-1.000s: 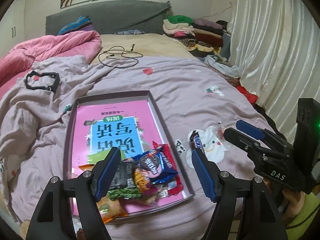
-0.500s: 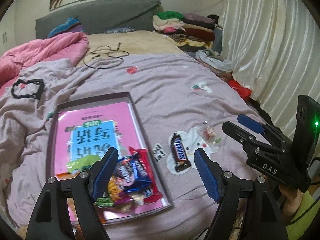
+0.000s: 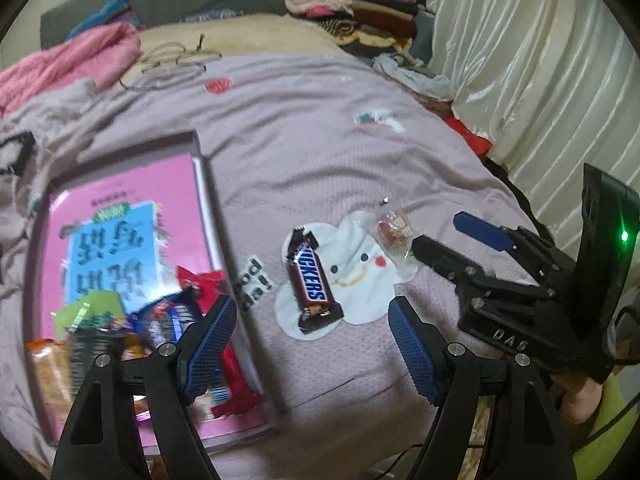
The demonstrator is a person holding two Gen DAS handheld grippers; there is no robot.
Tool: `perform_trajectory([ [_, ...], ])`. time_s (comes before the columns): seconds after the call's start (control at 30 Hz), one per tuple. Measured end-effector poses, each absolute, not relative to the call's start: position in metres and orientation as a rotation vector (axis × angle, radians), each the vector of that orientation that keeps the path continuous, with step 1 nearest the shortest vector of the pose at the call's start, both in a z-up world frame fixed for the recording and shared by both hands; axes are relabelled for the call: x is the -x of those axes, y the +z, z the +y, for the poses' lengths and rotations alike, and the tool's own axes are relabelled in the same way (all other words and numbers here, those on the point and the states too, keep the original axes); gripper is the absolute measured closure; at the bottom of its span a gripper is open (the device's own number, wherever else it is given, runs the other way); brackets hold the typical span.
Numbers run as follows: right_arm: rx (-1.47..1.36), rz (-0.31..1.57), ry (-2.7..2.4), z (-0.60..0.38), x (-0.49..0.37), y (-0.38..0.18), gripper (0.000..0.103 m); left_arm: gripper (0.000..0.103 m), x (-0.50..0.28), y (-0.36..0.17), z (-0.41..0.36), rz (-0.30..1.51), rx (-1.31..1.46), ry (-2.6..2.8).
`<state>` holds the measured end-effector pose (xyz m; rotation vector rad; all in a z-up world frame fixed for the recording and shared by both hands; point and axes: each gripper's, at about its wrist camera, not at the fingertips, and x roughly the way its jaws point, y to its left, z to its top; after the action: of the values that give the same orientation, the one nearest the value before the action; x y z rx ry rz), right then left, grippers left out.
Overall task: Organize snacks
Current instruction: 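Grasp the Snickers bar with the left tool while the right tool grasps the clear cookie bag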
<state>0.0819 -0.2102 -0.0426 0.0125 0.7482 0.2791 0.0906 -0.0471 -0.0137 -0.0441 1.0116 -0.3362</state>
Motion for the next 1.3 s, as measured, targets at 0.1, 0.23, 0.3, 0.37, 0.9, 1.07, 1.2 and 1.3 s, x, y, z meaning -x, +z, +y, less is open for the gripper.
perform_trajectory([
  [0.1, 0.019, 0.790, 0.284, -0.209, -0.090, -0.055, 0.038, 0.024, -0.099, -0.021, -0.051, 1.035, 0.054, -0.336],
  [0.23, 0.042, 0.819, 0.285, -0.206, -0.101, -0.066, 0.038, 0.024, -0.110, -0.030, -0.059, 1.064, 0.056, -0.345],
  [0.3, 0.046, 0.828, 0.285, -0.205, -0.106, -0.071, 0.038, 0.024, -0.116, -0.034, -0.064, 1.081, 0.047, -0.343],
  [0.37, 0.038, 0.843, 0.282, -0.207, -0.112, -0.077, 0.038, 0.024, -0.120, -0.038, -0.067, 1.089, 0.044, -0.347],
  [0.9, -0.161, 0.846, 0.274, -0.239, -0.129, -0.089, 0.052, 0.061, -0.148, -0.073, -0.082, 1.158, 0.029, -0.270],
  [1.07, -0.190, 0.791, 0.297, -0.241, -0.123, -0.077, 0.052, 0.074, -0.148, -0.071, -0.080, 1.151, 0.032, -0.289],
  [1.2, -0.194, 0.737, 0.326, -0.239, -0.115, -0.065, 0.052, 0.074, -0.138, -0.062, -0.074, 1.129, 0.040, -0.307],
  [1.3, -0.218, 0.712, 0.349, -0.240, -0.108, -0.059, 0.052, 0.074, -0.130, -0.050, -0.070, 1.098, 0.034, -0.315],
])
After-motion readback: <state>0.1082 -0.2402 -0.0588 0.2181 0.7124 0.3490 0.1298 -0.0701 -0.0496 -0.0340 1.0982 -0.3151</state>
